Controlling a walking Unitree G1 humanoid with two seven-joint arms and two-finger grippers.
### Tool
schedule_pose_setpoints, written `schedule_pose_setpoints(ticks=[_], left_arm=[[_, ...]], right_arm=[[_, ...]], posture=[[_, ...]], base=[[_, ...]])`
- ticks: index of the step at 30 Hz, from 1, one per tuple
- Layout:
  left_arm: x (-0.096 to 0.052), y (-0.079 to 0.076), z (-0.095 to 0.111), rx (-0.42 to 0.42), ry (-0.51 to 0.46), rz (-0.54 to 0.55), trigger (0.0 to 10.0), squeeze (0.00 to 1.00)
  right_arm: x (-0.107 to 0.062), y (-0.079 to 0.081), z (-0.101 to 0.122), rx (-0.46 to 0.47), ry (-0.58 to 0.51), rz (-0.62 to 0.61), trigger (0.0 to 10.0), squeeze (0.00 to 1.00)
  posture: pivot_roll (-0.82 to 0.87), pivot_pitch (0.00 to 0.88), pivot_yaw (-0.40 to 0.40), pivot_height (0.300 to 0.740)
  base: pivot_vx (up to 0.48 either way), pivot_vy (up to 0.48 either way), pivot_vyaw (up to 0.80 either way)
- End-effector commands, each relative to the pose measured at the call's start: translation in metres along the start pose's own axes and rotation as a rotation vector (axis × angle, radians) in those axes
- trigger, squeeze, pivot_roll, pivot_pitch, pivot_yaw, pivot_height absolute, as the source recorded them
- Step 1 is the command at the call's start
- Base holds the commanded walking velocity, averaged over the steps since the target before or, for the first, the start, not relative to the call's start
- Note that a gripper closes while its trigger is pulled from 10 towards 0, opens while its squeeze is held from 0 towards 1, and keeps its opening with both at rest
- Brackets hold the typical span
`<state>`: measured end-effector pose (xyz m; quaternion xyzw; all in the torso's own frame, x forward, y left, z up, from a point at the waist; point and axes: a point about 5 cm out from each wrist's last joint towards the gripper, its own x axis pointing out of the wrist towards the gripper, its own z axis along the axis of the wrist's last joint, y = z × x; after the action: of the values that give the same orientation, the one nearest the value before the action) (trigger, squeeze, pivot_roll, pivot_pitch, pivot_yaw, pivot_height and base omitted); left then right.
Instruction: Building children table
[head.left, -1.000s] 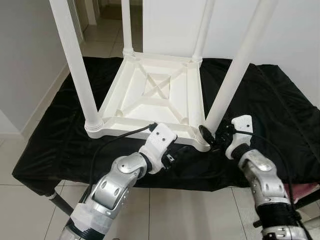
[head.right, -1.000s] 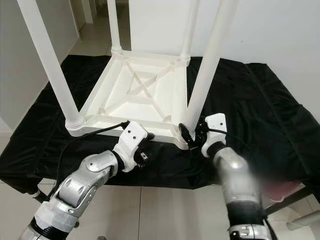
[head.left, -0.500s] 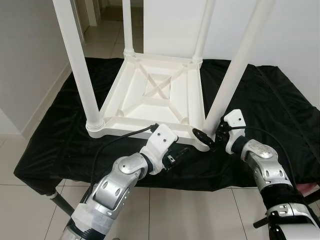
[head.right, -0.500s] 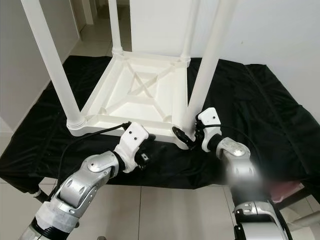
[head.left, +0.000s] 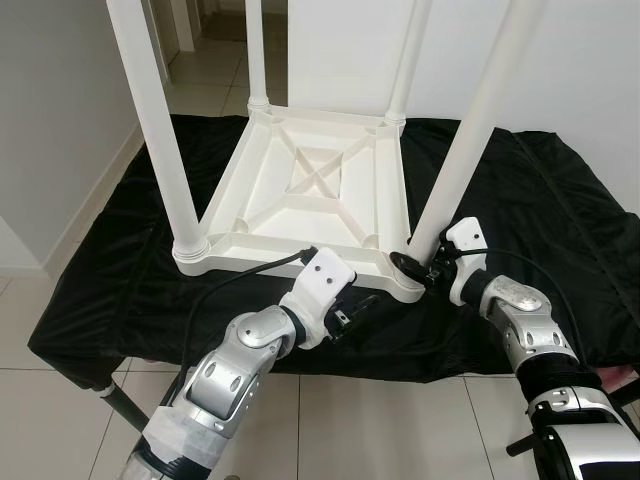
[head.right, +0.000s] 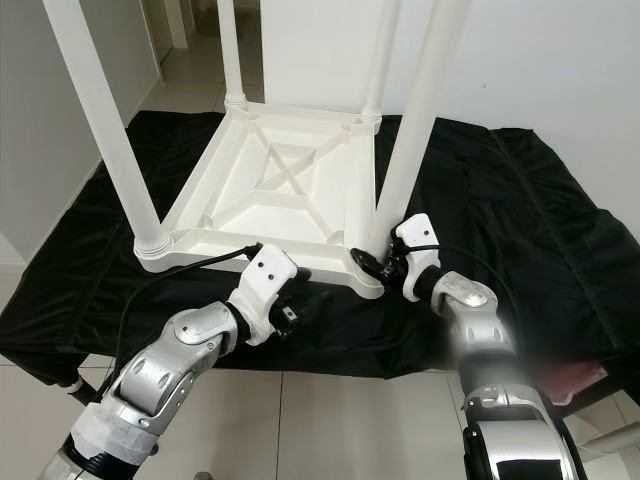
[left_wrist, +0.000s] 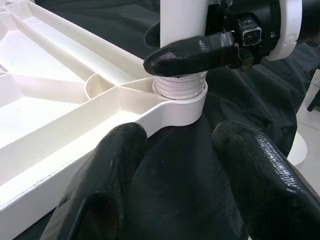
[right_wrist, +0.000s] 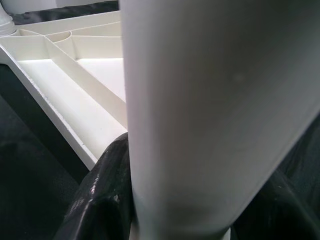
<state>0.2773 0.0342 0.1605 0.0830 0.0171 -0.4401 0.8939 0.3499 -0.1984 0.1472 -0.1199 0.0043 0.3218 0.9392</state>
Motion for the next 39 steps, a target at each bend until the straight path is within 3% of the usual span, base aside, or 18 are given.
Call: schedule_pose_setpoints(ticks=[1, 9, 19, 27, 30, 33, 37, 39], left_arm=[[-0.002, 0.002, 0.001, 0.004, 0.002, 0.004, 10.0, 0.00], [-0.002, 0.003, 0.001, 0.004, 0.003, 0.002, 10.0, 0.00], [-0.003, 0.000, 0.001, 0.004, 0.008, -0.018, 10.0, 0.00], [-0.004, 0.000, 0.002, 0.007, 0.010, -0.022, 10.0, 0.00], [-0.004, 0.002, 0.002, 0.007, 0.011, -0.016, 10.0, 0.00], [-0.004, 0.002, 0.002, 0.006, 0.011, -0.016, 10.0, 0.00], [-0.004, 0.002, 0.002, 0.006, 0.010, -0.016, 10.0, 0.00], [-0.004, 0.002, 0.003, 0.005, 0.009, -0.016, 10.0, 0.00]], right_arm=[[0.000, 0.003, -0.005, -0.030, 0.031, 0.007, 10.0, 0.00], [0.002, 0.004, 0.000, 0.014, 0.001, -0.065, 10.0, 0.00], [0.005, 0.015, 0.007, 0.128, -0.044, -0.324, 10.0, 0.00], [0.000, 0.033, 0.001, 0.216, -0.017, -0.536, 10.0, 0.00], [-0.002, 0.049, 0.000, 0.252, -0.013, -0.633, 10.0, 0.00], [-0.002, 0.052, 0.001, 0.255, -0.009, -0.658, 10.0, 0.00], [-0.006, 0.063, -0.001, 0.328, 0.020, -0.834, 10.0, 0.00], [-0.006, 0.065, -0.002, 0.342, 0.026, -0.861, 10.0, 0.00]], posture=[[-0.02, 0.047, -0.041, 0.740], [-0.03, 0.056, -0.032, 0.740], [-0.03, 0.067, -0.011, 0.740], [-0.02, 0.064, -0.004, 0.740], [-0.02, 0.062, -0.004, 0.740], [-0.02, 0.062, -0.004, 0.740], [-0.02, 0.060, -0.005, 0.740], [-0.02, 0.060, -0.002, 0.740]], base=[[0.000, 0.000, 0.00], [0.000, 0.000, 0.00], [0.000, 0.000, 0.00], [0.000, 0.000, 0.00], [0.000, 0.000, 0.00], [0.000, 0.000, 0.00], [0.000, 0.000, 0.00], [0.000, 0.000, 0.00]])
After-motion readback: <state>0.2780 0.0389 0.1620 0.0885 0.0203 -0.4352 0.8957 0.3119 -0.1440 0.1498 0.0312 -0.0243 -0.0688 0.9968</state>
